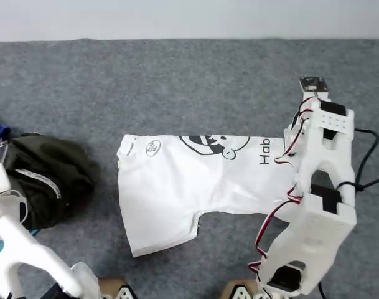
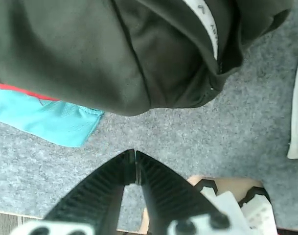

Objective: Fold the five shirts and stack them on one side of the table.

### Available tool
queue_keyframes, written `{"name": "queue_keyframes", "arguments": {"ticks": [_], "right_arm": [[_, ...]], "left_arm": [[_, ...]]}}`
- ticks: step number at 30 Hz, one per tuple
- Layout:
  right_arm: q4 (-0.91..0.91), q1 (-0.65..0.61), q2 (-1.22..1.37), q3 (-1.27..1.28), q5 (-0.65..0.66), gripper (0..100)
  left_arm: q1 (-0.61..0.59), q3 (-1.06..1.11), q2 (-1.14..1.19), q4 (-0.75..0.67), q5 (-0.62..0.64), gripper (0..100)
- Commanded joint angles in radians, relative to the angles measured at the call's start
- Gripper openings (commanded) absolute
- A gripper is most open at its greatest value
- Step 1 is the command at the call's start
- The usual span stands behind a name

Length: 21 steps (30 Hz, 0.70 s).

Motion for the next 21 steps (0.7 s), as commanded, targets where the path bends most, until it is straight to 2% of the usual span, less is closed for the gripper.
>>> {"name": "queue_keyframes", "arguments": {"ticks": [1, 3, 14, 21], "right_arm": [[-0.002, -0.012, -0.022, -0.011, -0.005, 7.5], [-0.002, -0.013, -0.027, -0.011, -0.005, 1.0], [-0.002, -0.019, -0.028, -0.064, -0.002, 0.9], [-0.008, -0.031, -0.019, -0.166, 0.074, 0.9]], "left_arm": [[0.006, -0.004, -0.026, -0.017, 0.005, 1], [0.006, -0.004, -0.026, -0.017, 0.005, 1], [0.006, -0.004, -0.026, -0.015, 0.006, 1], [0.006, -0.004, -0.021, -0.017, 0.006, 1]]}}
